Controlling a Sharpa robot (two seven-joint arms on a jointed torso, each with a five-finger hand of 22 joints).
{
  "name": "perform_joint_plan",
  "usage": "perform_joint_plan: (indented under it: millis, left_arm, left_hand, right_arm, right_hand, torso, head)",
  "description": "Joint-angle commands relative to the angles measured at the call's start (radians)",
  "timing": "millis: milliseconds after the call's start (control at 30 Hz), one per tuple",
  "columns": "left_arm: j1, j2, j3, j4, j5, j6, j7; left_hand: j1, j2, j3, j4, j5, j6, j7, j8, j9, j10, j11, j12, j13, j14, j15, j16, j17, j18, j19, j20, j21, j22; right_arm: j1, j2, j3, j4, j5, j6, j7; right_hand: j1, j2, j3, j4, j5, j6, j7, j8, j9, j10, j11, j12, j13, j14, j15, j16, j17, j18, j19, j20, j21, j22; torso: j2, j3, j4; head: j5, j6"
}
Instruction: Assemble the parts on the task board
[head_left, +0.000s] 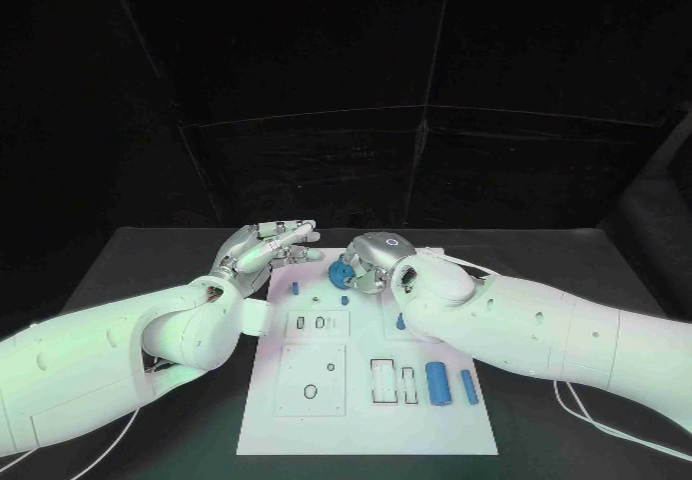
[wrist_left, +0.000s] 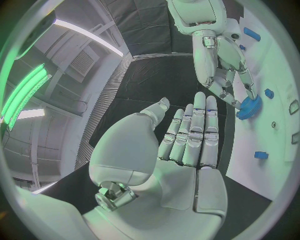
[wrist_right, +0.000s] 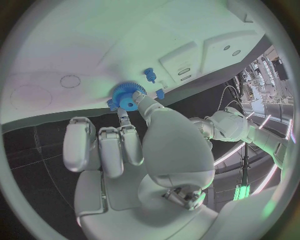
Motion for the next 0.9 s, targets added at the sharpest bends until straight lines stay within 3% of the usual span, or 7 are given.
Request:
perform_joint_plan:
  millis: [33,267,900]
  left_arm:
    - [0.001,0.001,0.0,-0.001,-0.004,0.007,0.008]
    - [0.001,0.002,0.0,-0.003,-0.004,0.008,0.007]
    - [0.001,0.005,0.0,-0.011,-0.004,0.01,0.005]
  left_hand:
    - [-0.001,0.01,0.008,-0.001,0.002,-0.004,0.017,0.004,0.0,-0.004,0.0,0.005,-0.001,-0.002,0.003,-0.007,0.002,0.013,0.0,0.003,-0.005,-0.002]
    - [-0.001,0.01,0.008,-0.001,0.002,-0.004,0.017,0.004,0.0,-0.004,0.0,0.005,-0.001,-0.002,0.003,-0.007,0.002,0.013,0.0,0.003,-0.005,-0.002]
    - [-0.003,0.009,0.012,-0.003,0.002,-0.003,0.017,0.005,0.0,-0.004,0.0,0.006,-0.001,-0.002,0.003,-0.008,0.003,0.012,0.0,0.003,-0.006,-0.002]
  right_arm:
    - [-0.006,0.006,-0.005,-0.01,-0.037,-0.009,0.003]
    - [-0.007,0.012,-0.005,-0.01,-0.043,-0.016,0.006]
    - [-0.007,0.013,-0.004,0.001,-0.021,-0.046,0.019]
  right_hand:
    - [-0.006,0.003,0.005,-0.001,0.001,0.016,-0.013,-0.003,0.036,0.008,-0.001,0.002,0.101,0.086,-0.002,0.004,0.171,-0.011,0.01,0.0,0.004,0.003]
    - [-0.015,-0.005,0.009,-0.001,-0.004,0.012,-0.011,-0.009,0.036,0.007,0.001,0.001,0.101,0.086,-0.001,0.003,0.17,-0.011,0.01,0.0,0.005,0.004]
    - [-0.078,-0.041,-0.007,0.023,-0.039,-0.057,0.007,-0.061,0.035,0.002,0.018,-0.006,0.096,0.085,0.014,0.002,0.168,-0.012,0.011,0.013,0.005,0.005]
  torso:
    - [0.0,0.0001,-0.0015]
    - [-0.001,0.0004,-0.0038]
    - [-0.001,-0.0003,-0.0018]
  head:
    - [0.003,-0.001]
    - [0.008,-0.002]
    - [0.009,-0.004]
